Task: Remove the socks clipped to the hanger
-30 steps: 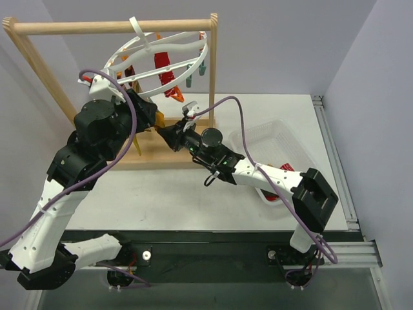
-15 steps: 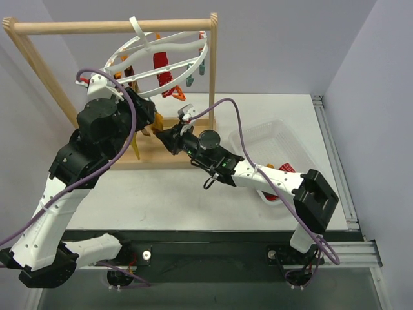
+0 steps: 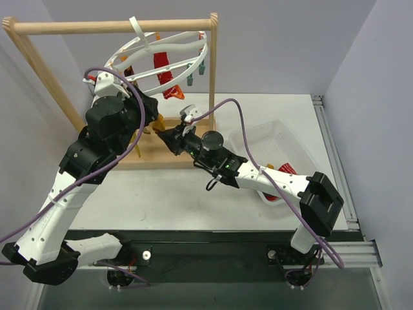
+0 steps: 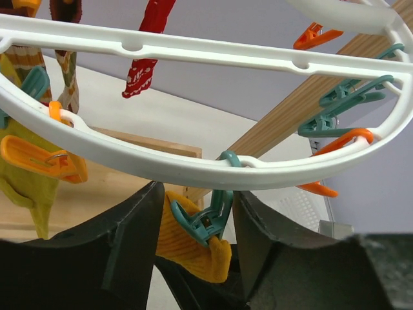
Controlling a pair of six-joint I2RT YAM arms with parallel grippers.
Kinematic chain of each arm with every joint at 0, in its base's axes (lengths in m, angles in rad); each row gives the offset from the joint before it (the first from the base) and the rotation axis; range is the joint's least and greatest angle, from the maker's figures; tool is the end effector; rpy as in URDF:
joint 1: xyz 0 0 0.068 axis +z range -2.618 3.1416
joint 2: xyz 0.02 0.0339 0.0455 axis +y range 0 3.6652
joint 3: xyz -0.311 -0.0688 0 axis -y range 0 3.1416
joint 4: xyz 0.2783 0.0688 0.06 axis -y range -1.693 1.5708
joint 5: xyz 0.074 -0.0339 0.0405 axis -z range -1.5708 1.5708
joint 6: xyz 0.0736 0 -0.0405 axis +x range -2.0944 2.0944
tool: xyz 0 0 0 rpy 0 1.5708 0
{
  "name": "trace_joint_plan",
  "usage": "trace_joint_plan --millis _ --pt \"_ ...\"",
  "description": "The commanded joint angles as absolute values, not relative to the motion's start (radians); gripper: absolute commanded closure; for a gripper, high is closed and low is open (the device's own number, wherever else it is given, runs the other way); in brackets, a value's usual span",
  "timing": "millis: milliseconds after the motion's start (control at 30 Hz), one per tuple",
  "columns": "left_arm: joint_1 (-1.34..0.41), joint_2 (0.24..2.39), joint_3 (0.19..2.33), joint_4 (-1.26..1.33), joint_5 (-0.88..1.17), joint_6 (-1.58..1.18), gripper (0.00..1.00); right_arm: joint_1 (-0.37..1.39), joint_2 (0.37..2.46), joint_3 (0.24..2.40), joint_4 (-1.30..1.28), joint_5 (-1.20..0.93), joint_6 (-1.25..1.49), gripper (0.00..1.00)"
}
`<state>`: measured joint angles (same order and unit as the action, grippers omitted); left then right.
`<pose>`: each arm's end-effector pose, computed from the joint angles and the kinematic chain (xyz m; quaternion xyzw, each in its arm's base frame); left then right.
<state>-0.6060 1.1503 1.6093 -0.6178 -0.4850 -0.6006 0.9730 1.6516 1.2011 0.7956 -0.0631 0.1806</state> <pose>0.2278 -0.1161 0.5525 -0.1538 0.7391 -0.2069 0.6223 0.2554 0.3833 0.4062 -0.2457 0.5204 0.4611 0.6754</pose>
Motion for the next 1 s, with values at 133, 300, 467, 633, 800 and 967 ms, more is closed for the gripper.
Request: trace_joint_plan --millis 133,300,467,633,800,967 --pt "-0.600 1.128 1.568 -0.497 -0.474 -0.551 0.69 0.980 1.551 1.126 0.856 -0.012 0.163 1.00" --pt "-0.600 1.121 1.551 -0.488 -0.480 -0.543 0.87 0.979 1.525 1.082 0.864 0.024 0.155 1.00" --pt "-0.600 1.118 1.545 -0.482 -0.476 -0.543 0.92 0.953 1.485 0.990 0.893 0.052 0.176 1.00" --pt "-0.600 1.115 1.539 -0.471 -0.474 -0.535 0.96 0.907 1.418 0.862 0.926 0.093 0.221 1.00" --pt "-0.598 1.109 1.525 -0.453 -0.466 -0.529 0.97 0.818 1.321 0.726 0.878 0.144 0.267 1.00" --pt "-0.598 1.109 1.522 -0.437 -0.459 -0.526 0.97 0.764 1.168 0.650 0.634 0.346 0.250 1.00"
